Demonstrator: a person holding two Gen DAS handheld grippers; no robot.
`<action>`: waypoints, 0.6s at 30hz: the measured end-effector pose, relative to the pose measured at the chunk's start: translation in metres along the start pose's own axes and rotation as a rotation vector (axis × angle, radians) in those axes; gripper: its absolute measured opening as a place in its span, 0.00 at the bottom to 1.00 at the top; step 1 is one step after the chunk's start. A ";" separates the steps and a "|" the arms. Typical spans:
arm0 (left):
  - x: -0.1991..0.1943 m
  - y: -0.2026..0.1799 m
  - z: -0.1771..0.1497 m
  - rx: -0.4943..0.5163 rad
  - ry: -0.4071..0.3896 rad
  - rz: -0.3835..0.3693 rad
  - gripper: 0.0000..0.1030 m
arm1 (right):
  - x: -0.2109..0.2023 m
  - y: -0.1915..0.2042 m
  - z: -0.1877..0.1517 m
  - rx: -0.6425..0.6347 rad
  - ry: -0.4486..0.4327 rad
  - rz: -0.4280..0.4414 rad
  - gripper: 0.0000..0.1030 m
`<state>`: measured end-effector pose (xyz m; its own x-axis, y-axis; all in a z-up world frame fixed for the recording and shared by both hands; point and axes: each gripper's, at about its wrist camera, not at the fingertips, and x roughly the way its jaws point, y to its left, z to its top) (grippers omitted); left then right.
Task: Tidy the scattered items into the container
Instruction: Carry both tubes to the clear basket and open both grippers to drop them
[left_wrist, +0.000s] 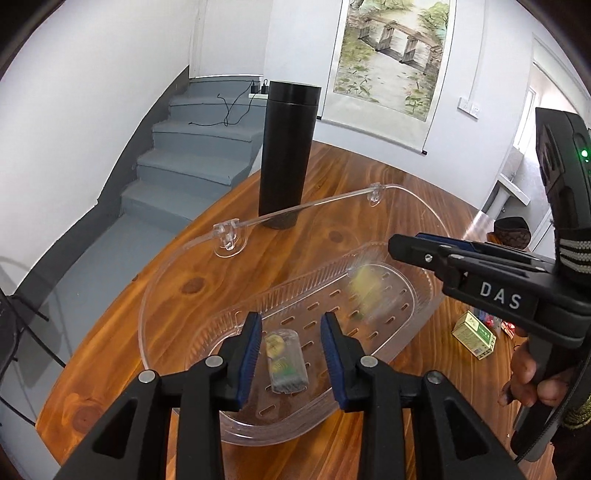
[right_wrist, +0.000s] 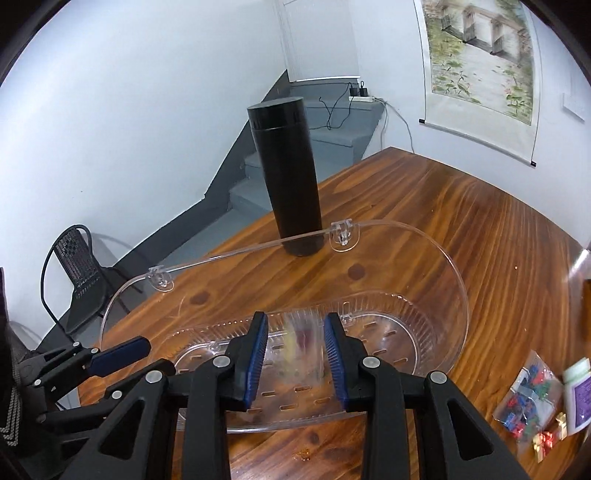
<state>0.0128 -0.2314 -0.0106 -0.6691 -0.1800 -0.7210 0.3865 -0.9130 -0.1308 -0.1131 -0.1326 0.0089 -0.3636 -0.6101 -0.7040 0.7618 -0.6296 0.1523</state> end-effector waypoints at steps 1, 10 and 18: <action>0.000 -0.001 0.000 0.000 -0.003 -0.004 0.33 | -0.001 -0.001 0.000 0.001 -0.004 -0.001 0.31; -0.018 -0.025 -0.001 0.044 -0.054 -0.077 0.34 | -0.036 -0.020 -0.027 0.074 -0.058 -0.010 0.31; -0.027 -0.074 -0.013 0.146 -0.051 -0.181 0.41 | -0.072 -0.065 -0.091 0.174 -0.047 -0.113 0.31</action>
<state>0.0101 -0.1541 0.0099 -0.7519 -0.0237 -0.6588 0.1642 -0.9746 -0.1522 -0.0876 -0.0034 -0.0135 -0.4689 -0.5501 -0.6911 0.6124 -0.7662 0.1944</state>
